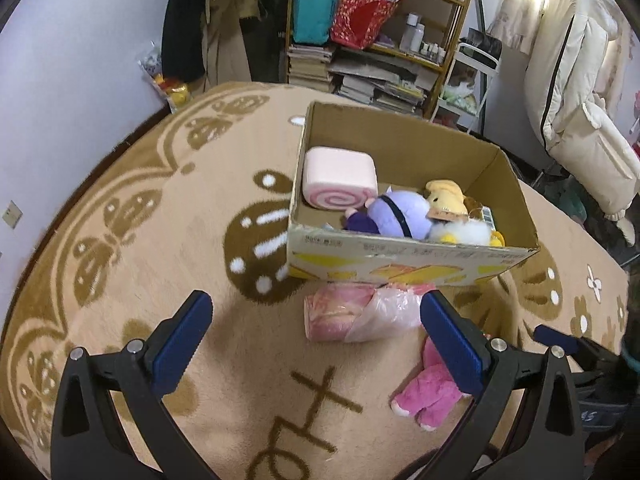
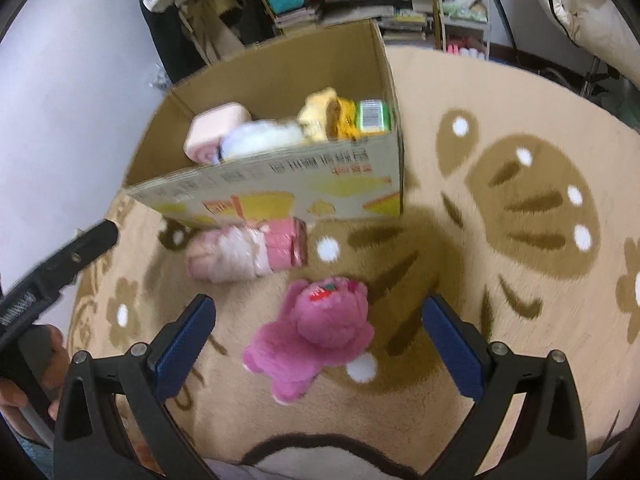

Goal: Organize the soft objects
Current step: 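Move both grippers back to the pink bear and pink roll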

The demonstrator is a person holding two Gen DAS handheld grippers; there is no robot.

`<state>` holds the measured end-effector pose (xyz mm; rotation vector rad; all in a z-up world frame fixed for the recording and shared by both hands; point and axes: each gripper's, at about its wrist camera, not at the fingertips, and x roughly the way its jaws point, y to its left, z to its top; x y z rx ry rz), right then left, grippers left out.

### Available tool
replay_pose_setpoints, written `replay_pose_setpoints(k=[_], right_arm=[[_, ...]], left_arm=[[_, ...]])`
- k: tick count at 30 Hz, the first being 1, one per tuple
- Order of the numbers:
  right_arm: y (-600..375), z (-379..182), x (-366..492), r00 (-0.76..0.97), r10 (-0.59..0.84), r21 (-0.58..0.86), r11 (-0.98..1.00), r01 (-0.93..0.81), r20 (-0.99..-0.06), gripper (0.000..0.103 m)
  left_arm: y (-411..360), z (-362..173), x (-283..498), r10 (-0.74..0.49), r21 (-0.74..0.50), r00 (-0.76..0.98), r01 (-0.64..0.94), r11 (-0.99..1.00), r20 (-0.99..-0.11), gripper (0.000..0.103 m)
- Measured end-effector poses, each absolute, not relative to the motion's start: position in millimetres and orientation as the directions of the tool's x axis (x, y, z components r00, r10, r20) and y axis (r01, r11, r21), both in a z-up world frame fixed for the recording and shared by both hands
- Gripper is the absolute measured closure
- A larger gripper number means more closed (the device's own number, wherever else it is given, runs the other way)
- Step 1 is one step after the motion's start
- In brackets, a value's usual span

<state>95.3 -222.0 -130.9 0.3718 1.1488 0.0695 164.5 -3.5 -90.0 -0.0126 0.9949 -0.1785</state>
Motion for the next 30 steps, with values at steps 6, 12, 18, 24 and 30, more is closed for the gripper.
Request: replay_pose_setpoints(k=[6, 12, 18, 24, 30], right_arm=[[-215.3, -148.3, 96.6, 0.363, 0.230, 0.293, 0.948, 0.128, -0.903, 0.000], [-208.1, -171.5, 97.4, 0.291, 0.227, 0.278, 0.950, 0.146, -0.929, 0.000], [-208.6, -189.7, 97.3, 0.237, 0.276, 0.323, 0.927, 0.190, -0.932, 0.003], [-209.1, -195.4, 95.9, 0.221, 0.318, 0.363, 0.909, 0.206, -0.922, 0.007], [-210.5, -194.3, 102.0, 0.200, 0.334, 0.370, 0.911, 0.183, -0.921, 0.007]], left_arm=[[-10.0, -102.8, 163.1, -0.117, -0.021, 0.529, 0.185, 0.983, -0.840, 0.001], [-16.5, -119.3, 169.1, -0.146, -0.050, 0.485, 0.205, 0.977, -0.862, 0.001], [-24.8, -138.1, 175.0, -0.158, -0.060, 0.448, 0.226, 0.972, -0.880, 0.001], [-35.3, -151.8, 180.1, -0.170, -0.057, 0.427, 0.264, 0.963, -0.888, 0.001], [-43.7, -159.7, 185.4, -0.213, -0.085, 0.410, 0.308, 0.948, -0.887, 0.001]])
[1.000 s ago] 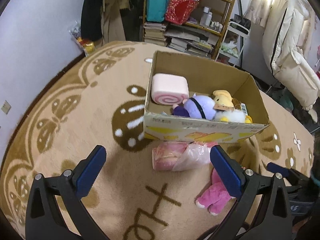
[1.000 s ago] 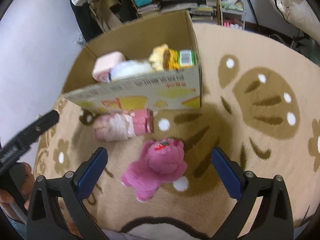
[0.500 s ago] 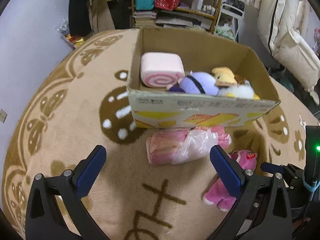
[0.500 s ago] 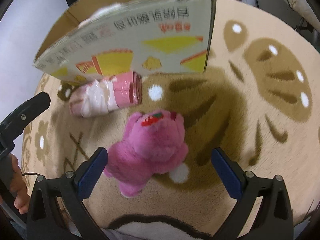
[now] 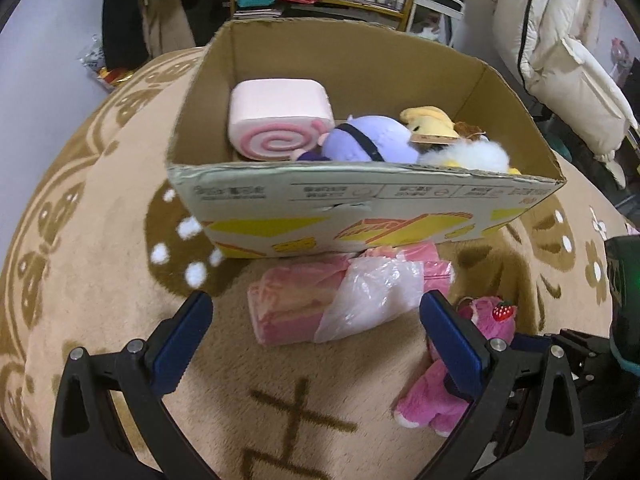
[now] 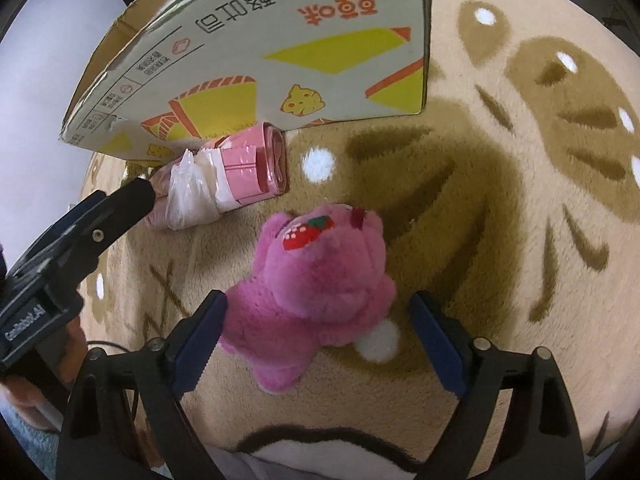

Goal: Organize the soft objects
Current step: 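Move both grippers back to the pink bear and pink roll, then grasp the pink roll in plastic with the left gripper while the right gripper grasps the pink strawberry bear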

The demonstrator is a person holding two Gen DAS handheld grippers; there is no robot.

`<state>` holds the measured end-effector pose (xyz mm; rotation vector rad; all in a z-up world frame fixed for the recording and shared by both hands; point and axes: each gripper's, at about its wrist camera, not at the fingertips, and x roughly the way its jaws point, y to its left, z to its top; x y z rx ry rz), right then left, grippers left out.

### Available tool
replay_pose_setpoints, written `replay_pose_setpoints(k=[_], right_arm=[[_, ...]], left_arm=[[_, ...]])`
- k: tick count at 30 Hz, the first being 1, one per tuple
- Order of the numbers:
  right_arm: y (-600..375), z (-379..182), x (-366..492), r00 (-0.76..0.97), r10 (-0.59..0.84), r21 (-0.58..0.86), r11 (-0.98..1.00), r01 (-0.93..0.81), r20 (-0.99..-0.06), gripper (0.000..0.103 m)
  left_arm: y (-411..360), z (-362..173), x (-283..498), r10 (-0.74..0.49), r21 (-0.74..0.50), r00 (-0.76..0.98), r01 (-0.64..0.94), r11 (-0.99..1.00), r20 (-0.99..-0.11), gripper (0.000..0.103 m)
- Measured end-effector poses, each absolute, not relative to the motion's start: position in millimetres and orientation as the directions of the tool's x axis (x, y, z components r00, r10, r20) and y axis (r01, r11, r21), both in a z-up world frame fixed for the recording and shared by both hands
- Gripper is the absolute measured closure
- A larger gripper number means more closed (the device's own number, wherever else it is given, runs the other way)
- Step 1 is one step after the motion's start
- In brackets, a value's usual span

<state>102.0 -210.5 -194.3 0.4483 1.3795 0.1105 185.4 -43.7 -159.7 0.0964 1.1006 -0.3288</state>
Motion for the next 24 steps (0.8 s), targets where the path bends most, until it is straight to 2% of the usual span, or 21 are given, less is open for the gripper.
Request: replay_pose_setpoints(k=[2, 6, 9, 14, 24], right_arm=[[-213.6, -191.5, 104.6, 0.228, 0.313, 0.356, 0.917, 0.181, -0.922, 0.008], [-218.1, -193.3, 105.4, 0.247, 0.321, 0.376, 0.900, 0.222, -0.914, 0.024], [-219.6, -190.6, 106.2, 0.243, 0.340, 0.390, 0.899, 0.202, -0.909, 0.032], [-218.1, -187.2, 107.9, 0.232, 0.327, 0.366, 0.918, 0.152, -0.916, 0.033], [-234.1, -190.6, 112.3, 0.209, 0.371, 0.408, 0.896, 0.175, -0.905, 0.032]], left_arm=[[-46.3, -164.0, 187.3, -0.235, -0.103, 0.390, 0.330, 0.938, -0.891, 0.001], [-54.6, -166.4, 188.2, -0.254, -0.100, 0.381, 0.379, 0.920, -0.889, 0.001], [-57.1, -168.4, 187.5, -0.269, -0.111, 0.372, 0.394, 0.912, -0.889, 0.001], [-58.4, -169.3, 188.9, -0.327, -0.171, 0.351, 0.409, 0.896, -0.877, 0.001], [-61.7, -182.6, 194.3, -0.403, -0.255, 0.339, 0.405, 0.878, -0.850, 0.001]])
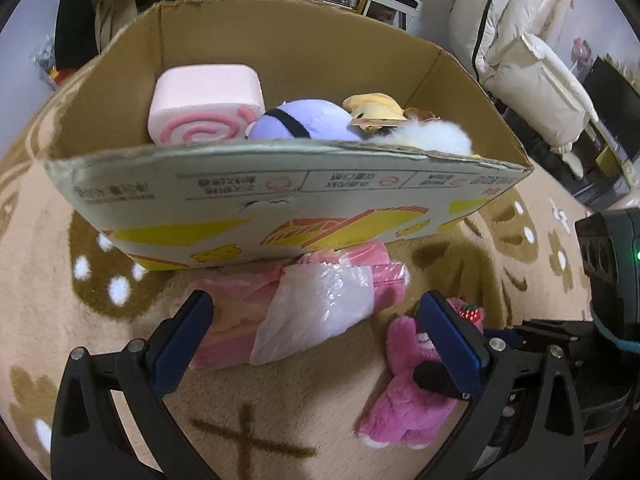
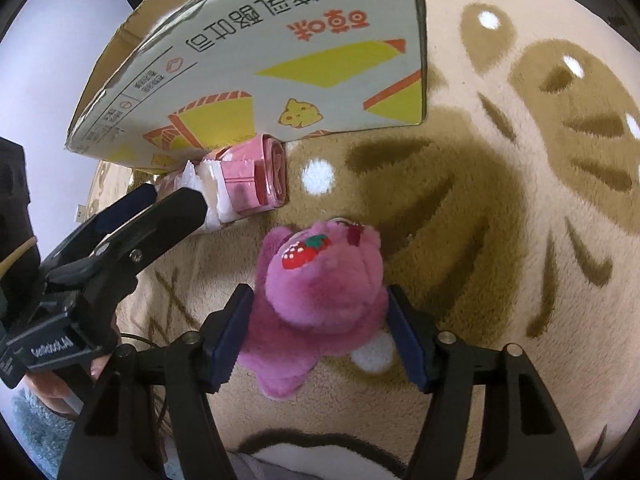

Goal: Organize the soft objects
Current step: 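Grasp the pink roll in plastic with the left gripper while the right gripper grasps the pink strawberry bear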

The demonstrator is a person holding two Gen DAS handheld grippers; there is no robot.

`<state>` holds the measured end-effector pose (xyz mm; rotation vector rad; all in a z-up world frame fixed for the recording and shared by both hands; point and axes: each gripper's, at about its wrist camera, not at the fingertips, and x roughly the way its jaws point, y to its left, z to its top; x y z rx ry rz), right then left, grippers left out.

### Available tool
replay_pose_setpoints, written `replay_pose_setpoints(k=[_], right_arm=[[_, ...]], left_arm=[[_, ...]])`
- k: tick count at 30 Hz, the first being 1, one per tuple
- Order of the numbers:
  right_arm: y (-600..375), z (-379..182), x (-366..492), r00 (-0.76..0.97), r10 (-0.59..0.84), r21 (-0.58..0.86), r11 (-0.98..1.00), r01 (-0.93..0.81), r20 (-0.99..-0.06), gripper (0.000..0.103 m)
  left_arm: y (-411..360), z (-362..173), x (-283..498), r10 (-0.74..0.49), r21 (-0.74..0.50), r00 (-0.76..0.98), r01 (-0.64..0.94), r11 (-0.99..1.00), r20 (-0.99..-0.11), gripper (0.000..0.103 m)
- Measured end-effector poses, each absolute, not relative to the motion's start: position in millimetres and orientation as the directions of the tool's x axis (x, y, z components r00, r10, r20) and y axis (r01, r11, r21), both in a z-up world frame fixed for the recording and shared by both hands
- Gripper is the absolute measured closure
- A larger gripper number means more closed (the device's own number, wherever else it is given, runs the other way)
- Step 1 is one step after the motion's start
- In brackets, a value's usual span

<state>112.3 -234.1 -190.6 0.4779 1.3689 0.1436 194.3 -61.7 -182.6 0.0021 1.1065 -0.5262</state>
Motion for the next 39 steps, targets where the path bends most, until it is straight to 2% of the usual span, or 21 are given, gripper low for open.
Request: replay_pose_setpoints(k=[6, 13, 21, 27, 31, 33, 37, 39], right_arm=[[-238.0, -194.5, 113.0, 0.201, 0.389, 0.424, 0.888, 0.178, -0.899, 0.031], [-231.0, -197.1, 114.5, 0.197, 0.383, 0.414, 0.897, 0.153, -0.903, 0.028], [-224.5, -197.1, 115.2, 0.194, 0.378, 0.406, 0.904, 0.133, -0.905, 0.028], [-211.3, -195.3, 113.7, 0.171, 0.372, 0.384, 0.922, 0.045, -0.912, 0.028], [-206.4, -196.0, 114.2, 0.170, 0.360, 0.374, 0.925, 0.061, -0.917, 0.028], [-204.4, -196.3, 114.6, 0.160, 0.362, 0.374, 0.925, 0.058, -0.919, 0.029], [-200.5, -197.5, 115.1, 0.164, 0.352, 0.366, 0.929, 0.061, -0.922, 0.029], [-196.2, -194.6, 112.6, 0.174, 0.334, 0.348, 0.936, 0.056, -0.926, 0.033]], left_arm=[[-61.9, -188.5, 200.4, -0.398, -0.250, 0.362, 0.392, 0.885, -0.843, 0.002], [-79.4, -194.6, 198.8, -0.328, -0.134, 0.396, 0.444, 0.886, -0.858, 0.002], [-86.1, -202.7, 204.8, -0.332, -0.153, 0.333, 0.464, 0.873, -0.883, 0.002], [-93.1, -216.9, 202.5, -0.341, -0.216, 0.194, 0.476, 0.852, -0.920, 0.003], [-97.3, -216.8, 199.9, -0.286, -0.155, 0.226, 0.466, 0.871, -0.931, 0.011], [-97.1, -216.9, 198.6, -0.259, -0.127, 0.239, 0.458, 0.880, -0.936, 0.020], [-94.9, -212.9, 195.3, -0.231, -0.094, 0.255, 0.456, 0.885, -0.939, 0.029], [-87.5, -208.9, 192.5, -0.226, -0.084, 0.265, 0.456, 0.886, -0.938, 0.039]])
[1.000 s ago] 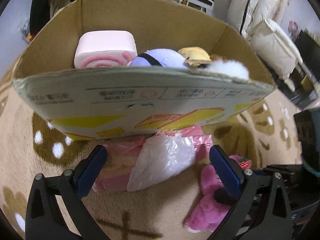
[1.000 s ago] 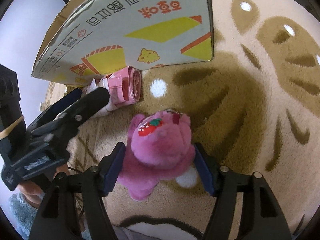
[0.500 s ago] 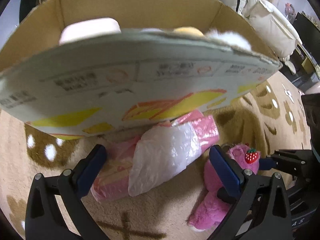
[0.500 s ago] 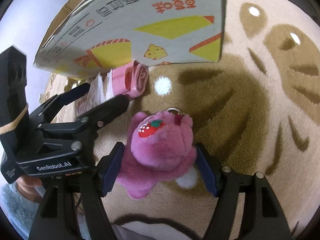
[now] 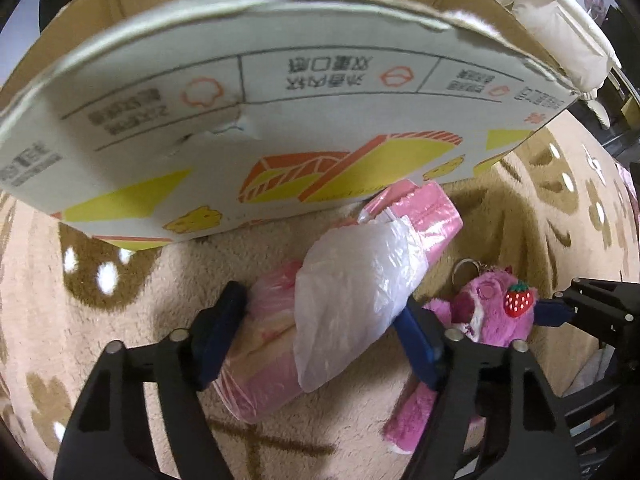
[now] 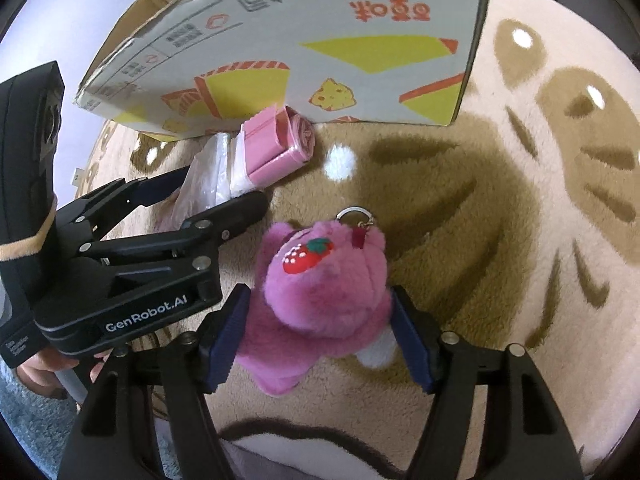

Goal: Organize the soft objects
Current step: 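Grasp the pink roll in plastic with the left gripper while the right gripper grasps the pink strawberry bear, then lift the pink roll with the left gripper while the right gripper carries the pink bear over the box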

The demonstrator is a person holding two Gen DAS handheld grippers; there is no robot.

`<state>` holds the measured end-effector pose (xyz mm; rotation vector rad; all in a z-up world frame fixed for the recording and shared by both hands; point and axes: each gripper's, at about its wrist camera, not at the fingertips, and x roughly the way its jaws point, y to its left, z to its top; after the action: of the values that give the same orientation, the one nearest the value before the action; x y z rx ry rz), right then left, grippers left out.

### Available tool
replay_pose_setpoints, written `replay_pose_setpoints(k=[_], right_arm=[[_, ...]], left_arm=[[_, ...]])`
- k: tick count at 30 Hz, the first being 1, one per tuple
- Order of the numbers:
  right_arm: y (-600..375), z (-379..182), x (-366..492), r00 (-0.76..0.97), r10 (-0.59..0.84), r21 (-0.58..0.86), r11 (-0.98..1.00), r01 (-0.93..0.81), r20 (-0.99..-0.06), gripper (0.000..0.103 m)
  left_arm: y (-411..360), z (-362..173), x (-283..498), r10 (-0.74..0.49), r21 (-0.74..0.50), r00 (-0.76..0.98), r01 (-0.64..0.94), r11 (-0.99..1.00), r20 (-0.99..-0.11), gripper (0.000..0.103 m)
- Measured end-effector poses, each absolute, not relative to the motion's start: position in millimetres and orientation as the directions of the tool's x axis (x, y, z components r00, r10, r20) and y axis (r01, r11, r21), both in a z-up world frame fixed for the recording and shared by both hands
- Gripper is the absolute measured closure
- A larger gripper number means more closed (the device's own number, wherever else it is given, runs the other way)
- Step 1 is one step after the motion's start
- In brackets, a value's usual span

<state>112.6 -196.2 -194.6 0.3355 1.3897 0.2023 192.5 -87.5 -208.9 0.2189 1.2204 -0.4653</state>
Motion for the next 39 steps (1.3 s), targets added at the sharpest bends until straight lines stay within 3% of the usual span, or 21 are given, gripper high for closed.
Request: replay_pose_setpoints(k=[3, 8, 9, 14, 32, 39], right_arm=[[-196.4, -187.9, 109.7, 0.167, 0.321, 0.337, 0.939, 0.072, -0.932, 0.038], [-199.6, -185.6, 109.8, 0.184, 0.322, 0.340, 0.938, 0.073, -0.929, 0.044], [-199.2, -184.7, 109.9, 0.187, 0.321, 0.338, 0.939, 0.070, -0.929, 0.045], [-198.4, -174.8, 108.0, 0.253, 0.321, 0.340, 0.940, 0.032, -0.913, 0.050], [-208.2, -142.5, 101.3, 0.349, 0.315, 0.344, 0.939, 0.021, -0.882, 0.051], [-212.9, -114.3, 99.4, 0.421, 0.333, 0.364, 0.931, -0.008, -0.844, 0.051]], left_arm=[[-88.3, -200.2, 185.3, -0.189, -0.032, 0.301, 0.459, 0.888, -0.935, 0.051], [-90.6, -196.2, 174.0, -0.165, 0.005, 0.310, 0.481, 0.877, -0.936, 0.061], [-90.9, -196.0, 169.5, -0.157, 0.013, 0.312, 0.482, 0.876, -0.937, 0.069], [-84.3, -191.6, 158.8, -0.173, -0.012, 0.296, 0.476, 0.880, -0.939, 0.075], [-61.5, -176.3, 126.6, -0.169, -0.029, 0.292, 0.430, 0.902, -0.941, 0.085], [-45.5, -144.5, 117.5, -0.152, 0.002, 0.385, 0.371, 0.929, -0.910, 0.085]])
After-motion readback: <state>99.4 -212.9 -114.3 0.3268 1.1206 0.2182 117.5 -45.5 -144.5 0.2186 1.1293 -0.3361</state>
